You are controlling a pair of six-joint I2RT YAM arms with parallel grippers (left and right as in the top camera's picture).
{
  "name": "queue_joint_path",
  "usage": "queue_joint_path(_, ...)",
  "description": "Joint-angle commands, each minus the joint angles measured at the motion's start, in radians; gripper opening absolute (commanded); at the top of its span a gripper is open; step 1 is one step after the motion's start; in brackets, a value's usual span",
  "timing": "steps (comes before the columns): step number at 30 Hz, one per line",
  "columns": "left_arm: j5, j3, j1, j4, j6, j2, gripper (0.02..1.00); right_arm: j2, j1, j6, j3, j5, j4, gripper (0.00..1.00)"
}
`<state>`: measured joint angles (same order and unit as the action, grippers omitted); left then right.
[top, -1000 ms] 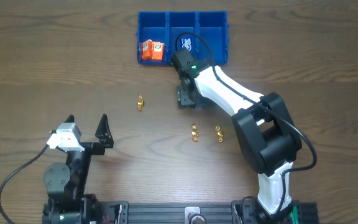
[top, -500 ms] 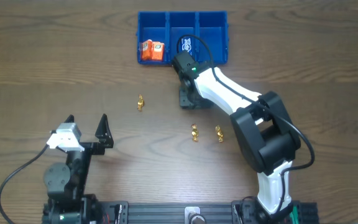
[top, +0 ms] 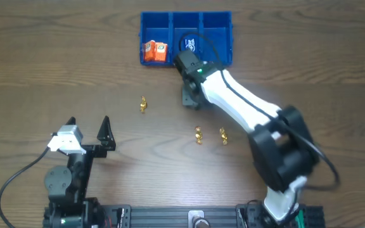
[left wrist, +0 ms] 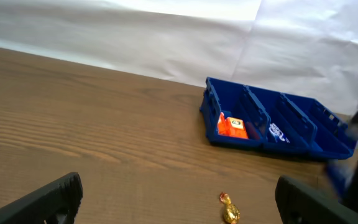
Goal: Sort Candies Into Trays
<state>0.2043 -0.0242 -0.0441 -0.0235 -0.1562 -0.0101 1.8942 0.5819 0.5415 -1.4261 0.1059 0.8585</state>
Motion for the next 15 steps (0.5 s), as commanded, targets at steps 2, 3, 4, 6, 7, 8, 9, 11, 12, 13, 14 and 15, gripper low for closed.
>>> queue_joint_path(2, 0.018, 0.019, -0.002, -0.032, 0.011, 0.006, 0.998, -0.029, -0.003, -0.100, -0.353, 0.169, 0.038, 0.264)
queue_joint_path(3, 0.018, 0.019, -0.002, -0.032, 0.011, 0.006, 0.998, 0.004, -0.009, -0.118, -0.412, 0.177, 0.037, 0.264)
queue_joint_path(4, 0.018, 0.019, -0.002, -0.032, 0.011, 0.006, 0.998, 0.042, -0.017, -0.129, -0.476, 0.184, 0.039, 0.261)
queue_joint_path(6, 0.018, 0.019, -0.002, -0.032, 0.011, 0.006, 0.998, 0.171, -0.040, -0.132, -0.639, 0.198, 0.041, 0.257)
queue_joint_path(7, 0.018, 0.019, -0.002, -0.032, 0.011, 0.006, 0.998, 0.221, -0.051, -0.131, -0.692, 0.197, 0.039, 0.257)
queue_joint_path(8, 0.018, 0.019, -0.002, -0.032, 0.011, 0.006, 0.996, 0.268, -0.060, -0.130, -0.729, 0.197, 0.028, 0.257)
queue_joint_path(9, 0.018, 0.019, -0.002, -0.032, 0.011, 0.006, 0.998, 0.302, -0.066, -0.124, -0.744, 0.197, 0.013, 0.259)
queue_joint_path(11, 0.018, 0.019, -0.002, -0.032, 0.011, 0.006, 0.998, 0.358, -0.075, -0.115, -0.750, 0.197, -0.020, 0.266)
queue_joint_path(12, 0.018, 0.019, -0.002, -0.032, 0.011, 0.006, 0.996, 0.389, -0.081, -0.089, -0.750, 0.197, -0.023, 0.266)
queue_joint_path(13, 0.018, 0.019, -0.002, -0.033, 0.011, 0.006, 0.998, 0.404, -0.085, -0.078, -0.750, 0.197, -0.023, 0.266)
queue_joint_path(14, 0.018, 0.019, -0.002, -0.032, 0.011, 0.006, 0.998, 0.421, -0.089, -0.068, -0.750, 0.195, -0.023, 0.266)
queue_joint_path(15, 0.018, 0.019, -0.002, -0.032, 0.011, 0.006, 0.998, 0.433, -0.093, -0.066, -0.750, 0.190, -0.023, 0.266)
